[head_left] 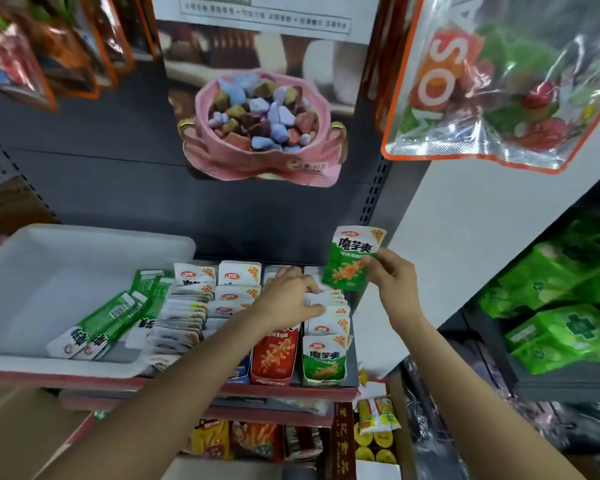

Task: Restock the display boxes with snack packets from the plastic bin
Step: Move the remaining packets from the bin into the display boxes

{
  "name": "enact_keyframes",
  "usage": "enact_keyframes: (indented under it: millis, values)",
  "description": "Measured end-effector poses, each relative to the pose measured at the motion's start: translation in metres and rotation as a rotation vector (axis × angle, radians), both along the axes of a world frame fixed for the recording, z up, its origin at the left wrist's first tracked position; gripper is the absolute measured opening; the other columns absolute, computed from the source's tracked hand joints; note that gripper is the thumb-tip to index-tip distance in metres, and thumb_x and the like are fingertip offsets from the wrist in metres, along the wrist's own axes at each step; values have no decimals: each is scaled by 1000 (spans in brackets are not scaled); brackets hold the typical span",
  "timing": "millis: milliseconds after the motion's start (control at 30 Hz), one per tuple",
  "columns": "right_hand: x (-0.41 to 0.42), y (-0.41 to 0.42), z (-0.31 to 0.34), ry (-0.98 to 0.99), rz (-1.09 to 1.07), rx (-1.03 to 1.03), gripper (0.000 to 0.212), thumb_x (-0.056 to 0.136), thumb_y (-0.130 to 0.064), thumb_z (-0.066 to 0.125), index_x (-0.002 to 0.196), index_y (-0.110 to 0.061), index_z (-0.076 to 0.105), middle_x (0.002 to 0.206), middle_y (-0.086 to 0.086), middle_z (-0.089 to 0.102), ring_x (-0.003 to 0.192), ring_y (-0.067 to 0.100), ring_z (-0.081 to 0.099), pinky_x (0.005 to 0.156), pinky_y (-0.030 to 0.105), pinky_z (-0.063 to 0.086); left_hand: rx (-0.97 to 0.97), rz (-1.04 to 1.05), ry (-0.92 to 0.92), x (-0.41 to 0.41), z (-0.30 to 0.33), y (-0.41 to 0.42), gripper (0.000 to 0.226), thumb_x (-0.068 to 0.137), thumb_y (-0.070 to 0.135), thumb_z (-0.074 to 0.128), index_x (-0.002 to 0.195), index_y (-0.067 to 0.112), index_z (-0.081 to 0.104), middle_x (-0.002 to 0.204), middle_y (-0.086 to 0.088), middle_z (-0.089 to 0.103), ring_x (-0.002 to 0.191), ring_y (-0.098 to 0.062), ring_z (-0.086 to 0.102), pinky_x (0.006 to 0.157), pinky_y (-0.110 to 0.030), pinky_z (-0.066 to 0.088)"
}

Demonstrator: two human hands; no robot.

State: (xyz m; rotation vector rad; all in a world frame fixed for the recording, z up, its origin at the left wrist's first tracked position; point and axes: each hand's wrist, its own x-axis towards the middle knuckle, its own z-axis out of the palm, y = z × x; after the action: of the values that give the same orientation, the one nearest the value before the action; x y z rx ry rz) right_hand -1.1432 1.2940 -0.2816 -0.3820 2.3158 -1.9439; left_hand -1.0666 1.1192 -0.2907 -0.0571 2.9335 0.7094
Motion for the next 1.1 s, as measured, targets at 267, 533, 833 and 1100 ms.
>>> enact_keyframes:
  millis: [267, 533, 833, 1100]
  values:
    - [5, -8, -10, -231, 192, 70, 8, 91, -4, 57, 89, -3, 65, 80, 8, 66, 75, 17, 64, 71, 26, 56, 43, -43, -54, 15, 1, -6, 38, 89, 43, 57, 125, 31, 54, 130, 5, 54, 123, -16, 39, 102, -41, 34]
    - [1, -13, -20, -107, 167, 361, 22, 85, -1, 61, 67, -12, 63, 67, 5, 63, 70, 19, 57, 73, 35, 50, -17, -56, -36, 18, 4, -4, 46, 91, 41, 54, 134, 28, 48, 136, 2, 43, 126, -16, 35, 104, -38, 32]
    - [-2, -28, -12, 140, 213, 606, 18, 89, -4, 55, 88, -11, 72, 82, -2, 68, 72, 9, 57, 64, 12, 38, -16, -66, -20, 18, 1, -6, 47, 92, 39, 53, 136, 25, 46, 133, 2, 44, 125, -15, 35, 103, -38, 33]
    - [15, -39, -2, 210, 279, 744, 23, 91, -7, 51, 106, -12, 68, 104, 3, 70, 96, 20, 63, 82, 21, 44, 183, 62, 195, 30, 10, -15, 33, 93, 24, 51, 126, 20, 54, 127, 6, 48, 121, -10, 43, 101, -29, 38]
